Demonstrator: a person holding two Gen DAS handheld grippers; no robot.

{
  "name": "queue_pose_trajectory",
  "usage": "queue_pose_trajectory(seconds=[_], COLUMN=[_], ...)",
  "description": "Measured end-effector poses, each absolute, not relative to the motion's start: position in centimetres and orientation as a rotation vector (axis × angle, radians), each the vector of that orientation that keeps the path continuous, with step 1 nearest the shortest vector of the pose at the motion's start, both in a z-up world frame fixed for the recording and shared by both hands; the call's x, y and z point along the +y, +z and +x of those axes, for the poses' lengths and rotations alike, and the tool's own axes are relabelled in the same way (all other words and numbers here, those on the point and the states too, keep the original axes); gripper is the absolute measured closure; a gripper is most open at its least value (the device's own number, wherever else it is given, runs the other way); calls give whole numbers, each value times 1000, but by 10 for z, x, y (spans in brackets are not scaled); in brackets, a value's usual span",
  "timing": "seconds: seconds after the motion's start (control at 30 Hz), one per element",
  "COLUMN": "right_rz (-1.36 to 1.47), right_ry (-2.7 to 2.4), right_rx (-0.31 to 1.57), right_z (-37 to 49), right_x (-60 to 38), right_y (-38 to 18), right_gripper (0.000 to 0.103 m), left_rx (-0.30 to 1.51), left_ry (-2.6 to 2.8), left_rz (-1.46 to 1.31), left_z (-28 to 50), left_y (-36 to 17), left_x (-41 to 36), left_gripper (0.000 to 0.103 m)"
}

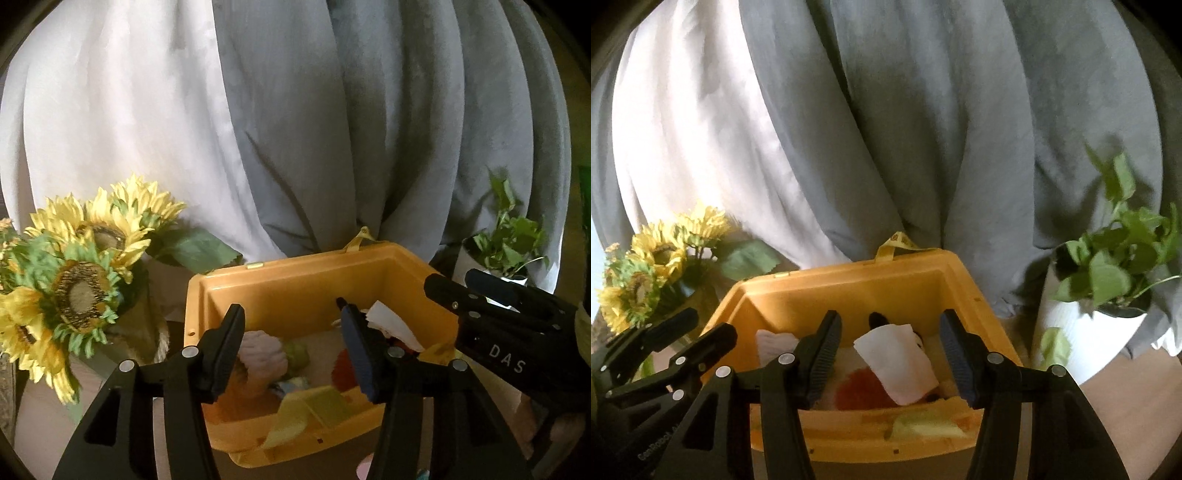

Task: Organize soft objects
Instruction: 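Open both tools to drop the scrunchie and napkin into the crate, then move both open tools back toward the pink sponge and tissue pack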

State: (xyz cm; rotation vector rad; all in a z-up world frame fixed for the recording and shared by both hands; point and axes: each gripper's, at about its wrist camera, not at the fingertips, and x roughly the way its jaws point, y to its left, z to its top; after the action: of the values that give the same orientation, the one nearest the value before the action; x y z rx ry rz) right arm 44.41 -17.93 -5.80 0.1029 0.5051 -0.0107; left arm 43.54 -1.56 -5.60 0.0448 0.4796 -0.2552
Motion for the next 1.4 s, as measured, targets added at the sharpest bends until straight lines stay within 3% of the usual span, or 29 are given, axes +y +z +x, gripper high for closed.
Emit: queue_pose_trajectory(seconds=[0.63,1.4], right_rz=[103,125], right_ry=[-109,-185], right_rx=[499,644], right_z=[359,291], right_x=[-160,-131], right_y=[-44,-90], right_gripper=[47,41], left_rx=[451,539], left_ry=[-378,-555], left_rz=[79,268], left_z=[368,325], left_y=[-44,-86], left_x=[2,10], left_gripper=[49,50])
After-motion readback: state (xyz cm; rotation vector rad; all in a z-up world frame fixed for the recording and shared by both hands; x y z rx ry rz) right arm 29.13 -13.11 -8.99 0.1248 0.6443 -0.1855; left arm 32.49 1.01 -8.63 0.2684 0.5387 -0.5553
